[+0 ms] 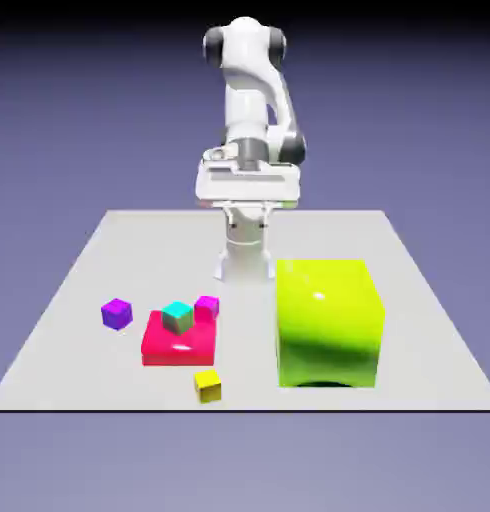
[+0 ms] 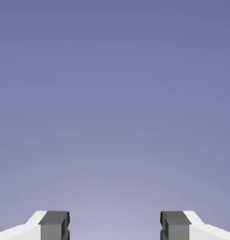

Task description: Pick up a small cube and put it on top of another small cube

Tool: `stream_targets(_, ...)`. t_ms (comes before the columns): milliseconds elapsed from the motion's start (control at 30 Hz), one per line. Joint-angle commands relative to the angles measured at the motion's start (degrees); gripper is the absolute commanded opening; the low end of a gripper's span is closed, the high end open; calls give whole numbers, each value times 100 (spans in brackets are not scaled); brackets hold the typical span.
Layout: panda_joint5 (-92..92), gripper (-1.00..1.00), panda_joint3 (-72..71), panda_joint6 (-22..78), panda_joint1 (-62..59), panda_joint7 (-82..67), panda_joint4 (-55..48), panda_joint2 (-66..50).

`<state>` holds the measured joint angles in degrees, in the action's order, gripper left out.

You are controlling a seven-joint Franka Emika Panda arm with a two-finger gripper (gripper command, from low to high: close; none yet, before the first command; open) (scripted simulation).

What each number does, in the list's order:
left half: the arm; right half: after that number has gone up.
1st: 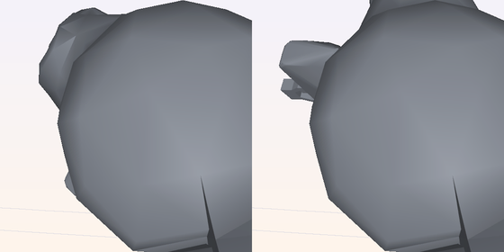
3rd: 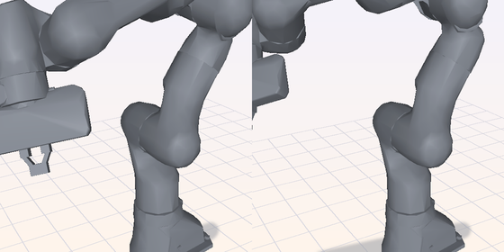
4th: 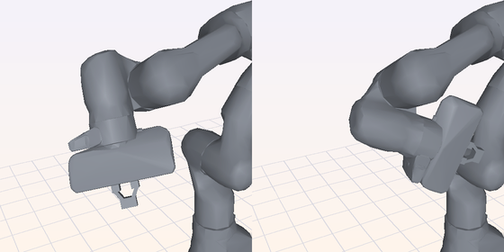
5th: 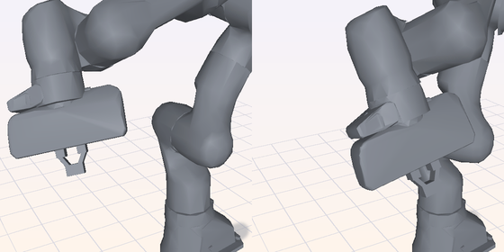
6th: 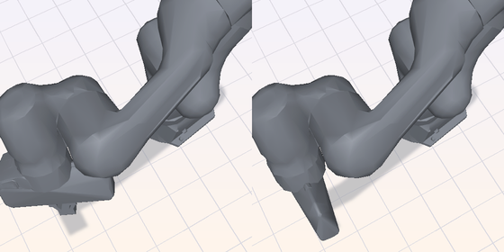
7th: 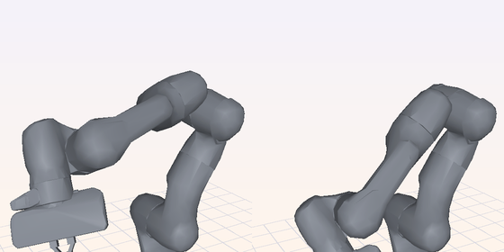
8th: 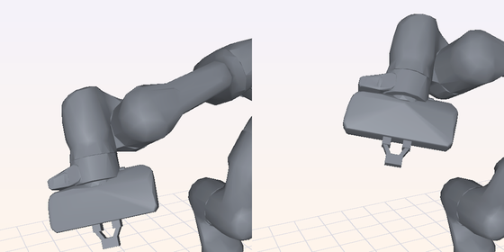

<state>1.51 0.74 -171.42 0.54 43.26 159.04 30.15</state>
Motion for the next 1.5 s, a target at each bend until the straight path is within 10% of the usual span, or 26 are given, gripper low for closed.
stream_targets(0, 126, 0, 62, 215, -12, 67, -162, -208)
stream_targets(1067, 4139, 0, 2028, 7070, -400, 2193, -5355, -6853)
stream_targets(1233, 4566, 0, 1802, 6498, -247, 1957, -5099, -7315)
stream_targets(1267, 4566, -100, 1802, 6498, -247, 1957, -5099, -7315)
stream_targets(1467, 3835, -100, 2258, 7145, -328, 1743, -5419, -6531)
